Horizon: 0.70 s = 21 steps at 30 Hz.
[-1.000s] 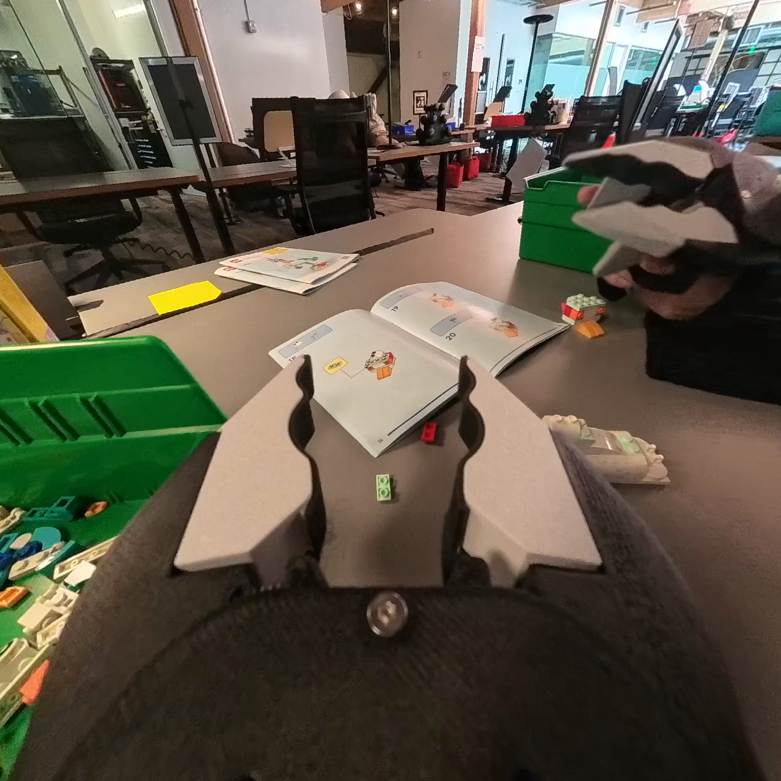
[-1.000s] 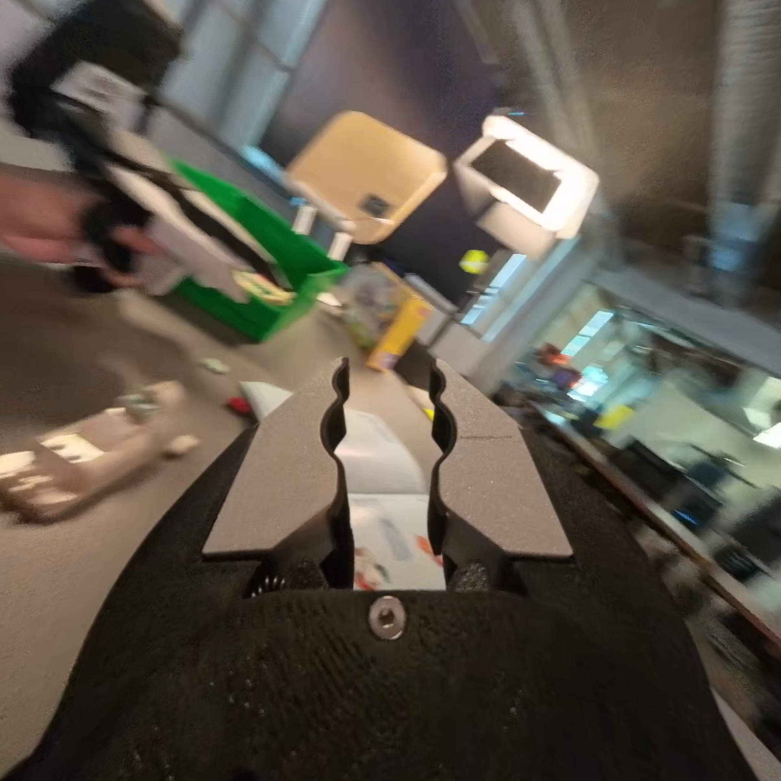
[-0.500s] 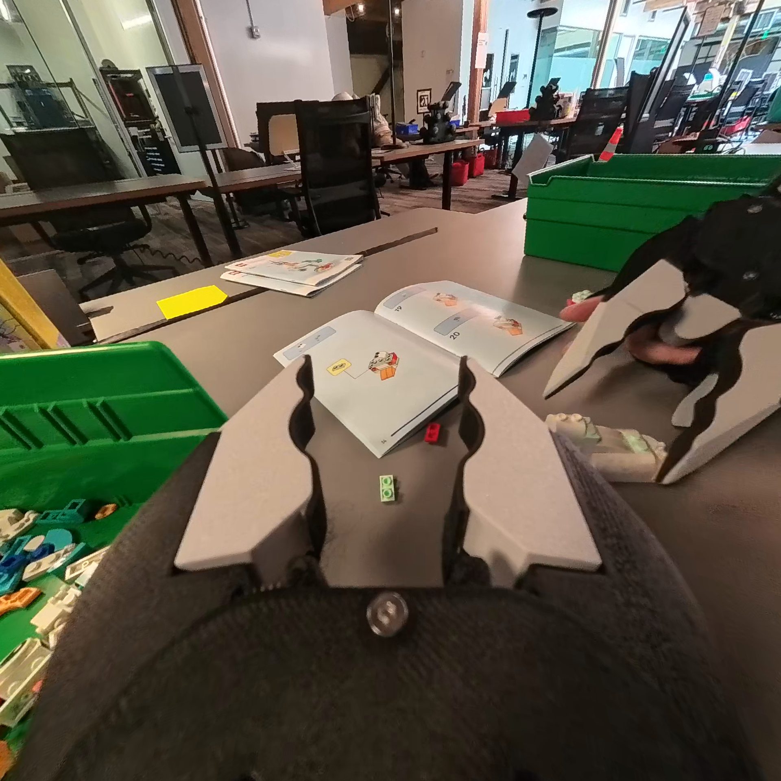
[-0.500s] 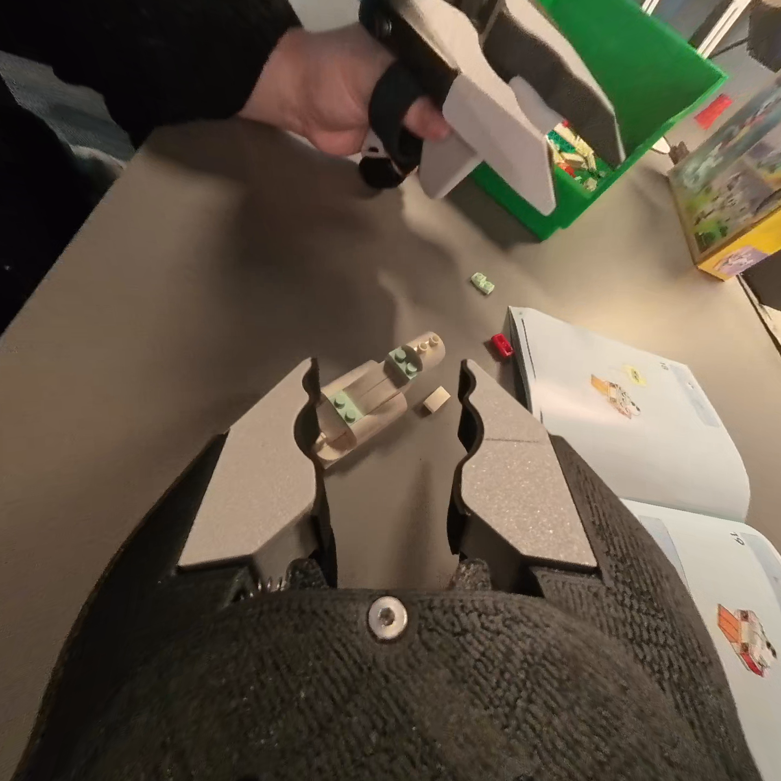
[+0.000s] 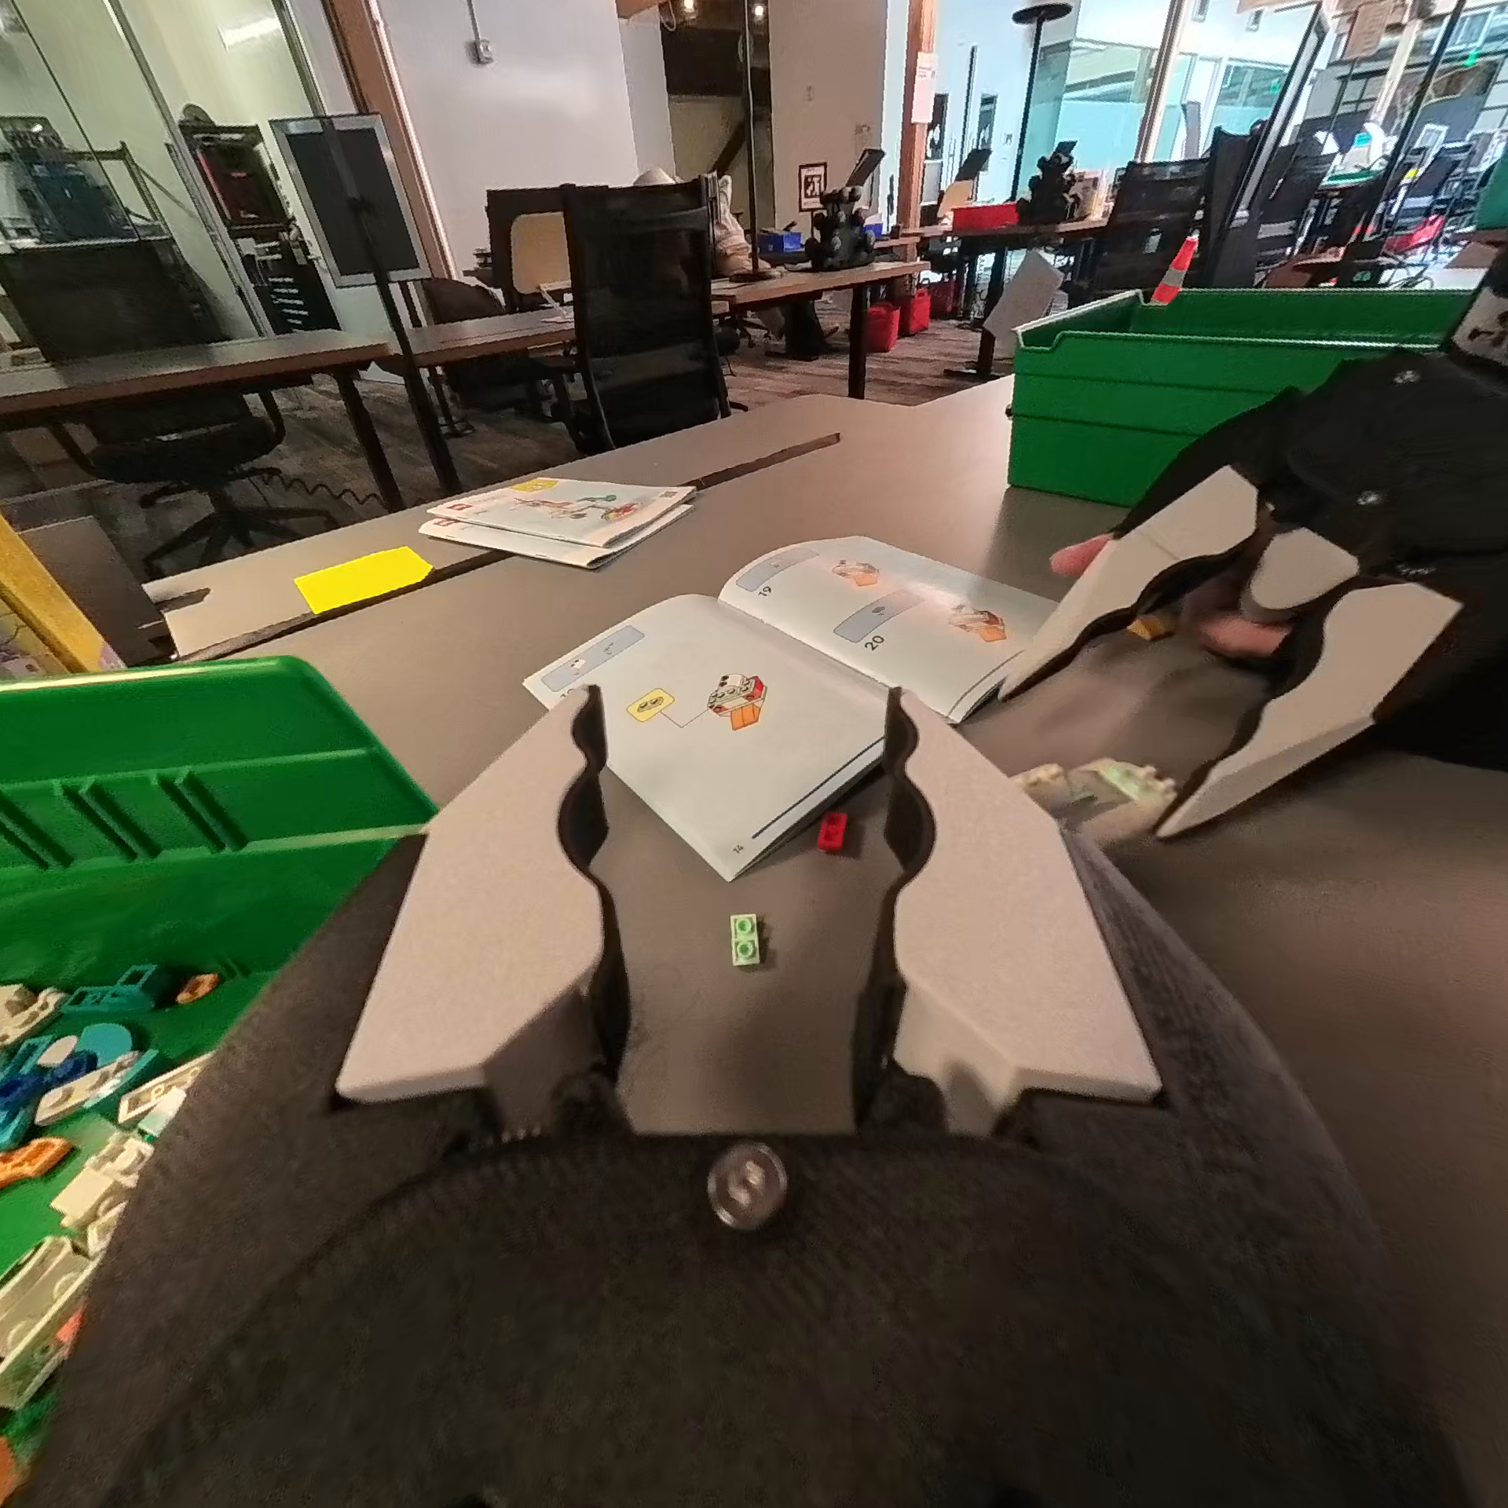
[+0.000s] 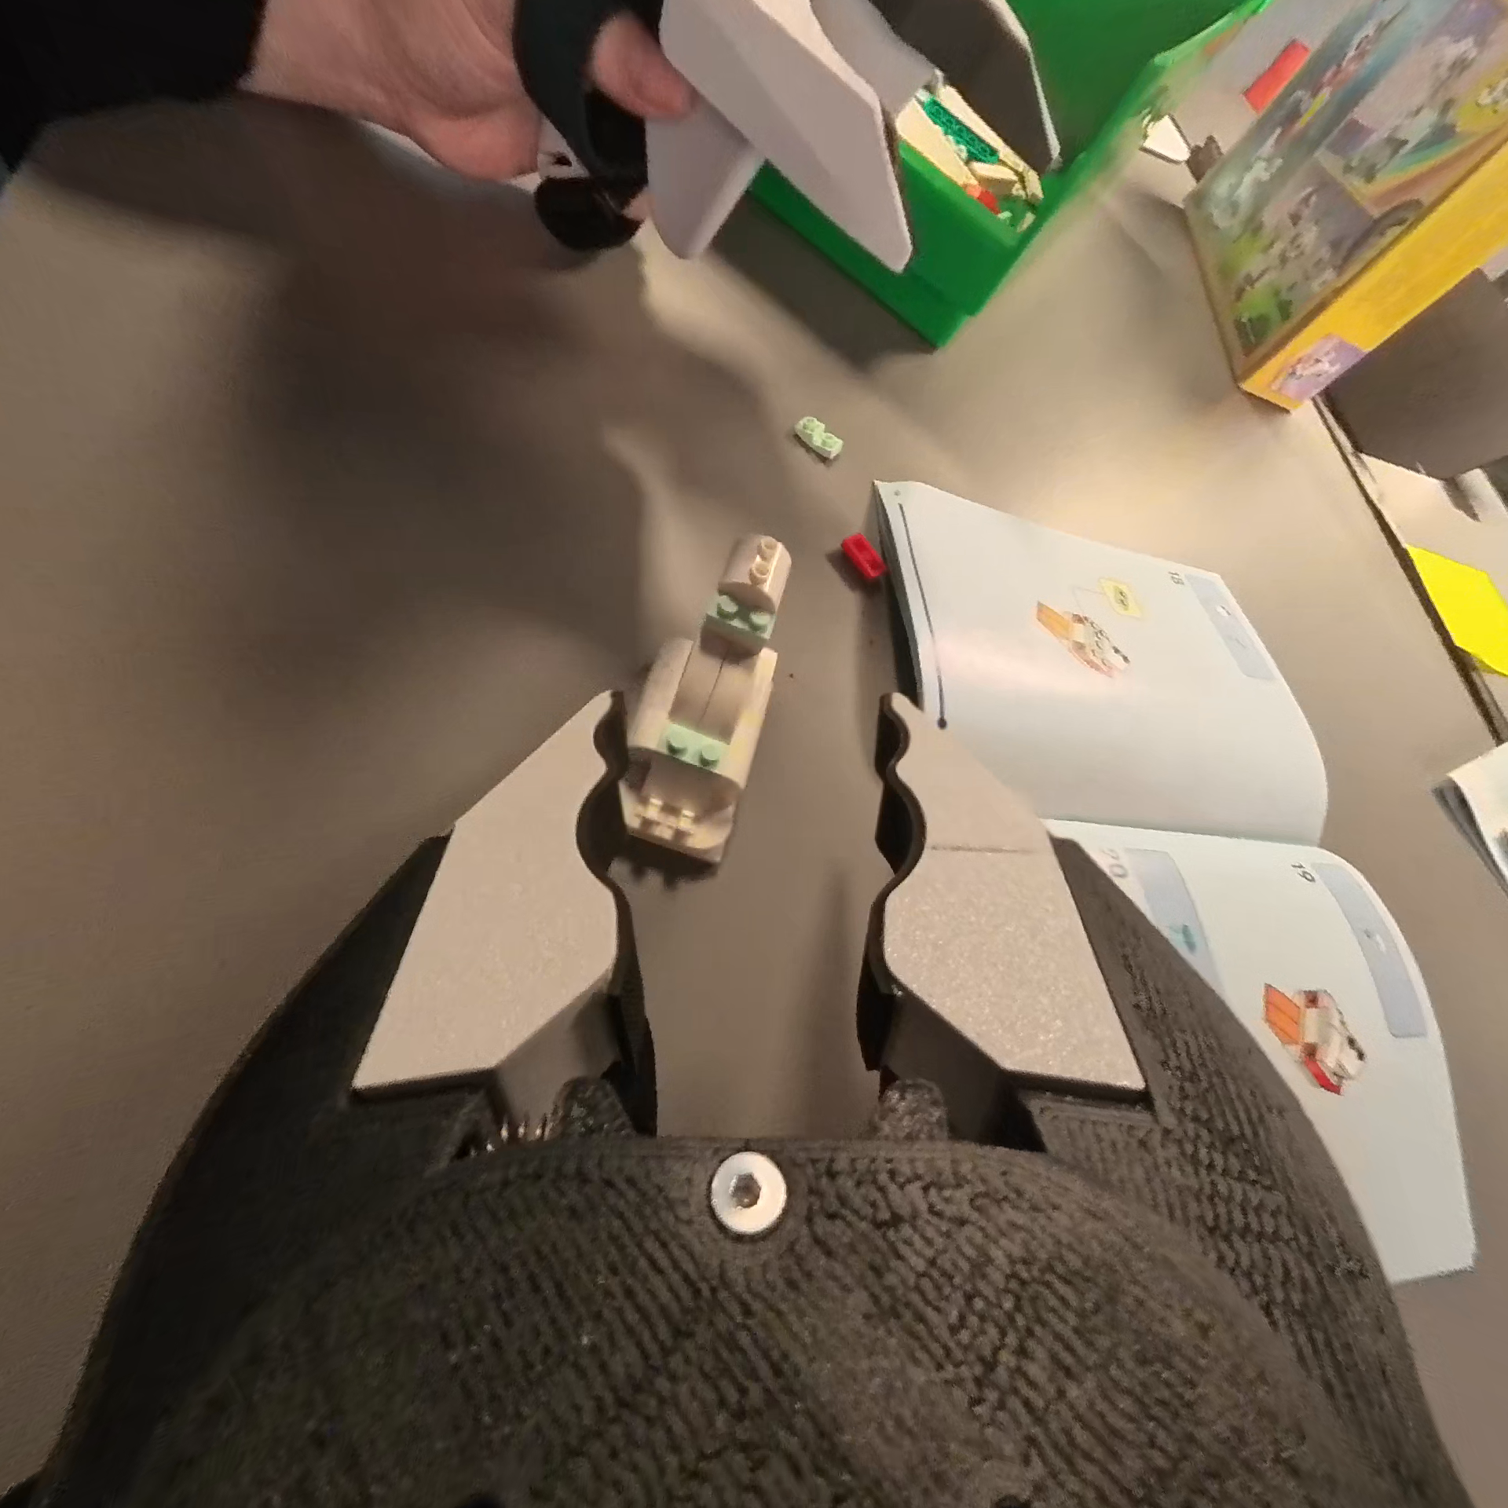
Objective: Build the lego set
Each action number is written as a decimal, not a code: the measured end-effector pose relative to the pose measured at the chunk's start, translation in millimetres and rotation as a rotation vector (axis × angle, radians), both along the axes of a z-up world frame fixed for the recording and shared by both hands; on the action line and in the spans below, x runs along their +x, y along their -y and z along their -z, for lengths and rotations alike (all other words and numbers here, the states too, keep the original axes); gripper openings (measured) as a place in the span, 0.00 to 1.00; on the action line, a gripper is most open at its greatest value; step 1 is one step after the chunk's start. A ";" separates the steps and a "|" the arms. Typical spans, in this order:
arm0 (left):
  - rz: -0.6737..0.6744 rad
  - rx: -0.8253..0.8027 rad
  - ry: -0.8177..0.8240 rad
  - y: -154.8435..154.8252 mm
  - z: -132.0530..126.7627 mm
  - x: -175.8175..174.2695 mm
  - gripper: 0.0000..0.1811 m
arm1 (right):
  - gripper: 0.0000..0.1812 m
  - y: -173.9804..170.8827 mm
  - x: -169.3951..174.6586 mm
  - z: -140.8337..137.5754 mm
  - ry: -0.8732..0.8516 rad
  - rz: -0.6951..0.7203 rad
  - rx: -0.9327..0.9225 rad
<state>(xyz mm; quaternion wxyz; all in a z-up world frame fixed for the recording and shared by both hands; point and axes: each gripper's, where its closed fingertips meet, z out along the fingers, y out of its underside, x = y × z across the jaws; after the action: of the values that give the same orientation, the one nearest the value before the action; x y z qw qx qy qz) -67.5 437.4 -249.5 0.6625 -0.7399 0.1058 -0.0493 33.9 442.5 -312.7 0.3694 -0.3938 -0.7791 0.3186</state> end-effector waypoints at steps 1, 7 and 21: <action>0.001 -0.001 0.001 -0.1 0.2 0.2 0.38 | 0.33 2.2 0.1 0.3 0.006 -0.005 -0.020; 0.007 -0.002 -0.002 -0.2 0.4 1.7 0.38 | 0.30 8.1 -5.2 2.9 0.073 0.045 -0.158; 0.014 -0.004 -0.010 -0.6 1.0 4.3 0.37 | 0.18 16.5 -0.5 19.0 0.214 0.038 -0.215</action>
<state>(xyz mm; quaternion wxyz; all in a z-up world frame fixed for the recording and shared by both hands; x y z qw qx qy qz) -63.2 438.1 -250.5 0.6602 -0.7406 0.1144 -0.0504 33.4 426.0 -331.6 0.2460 -0.4776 -0.7677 0.3492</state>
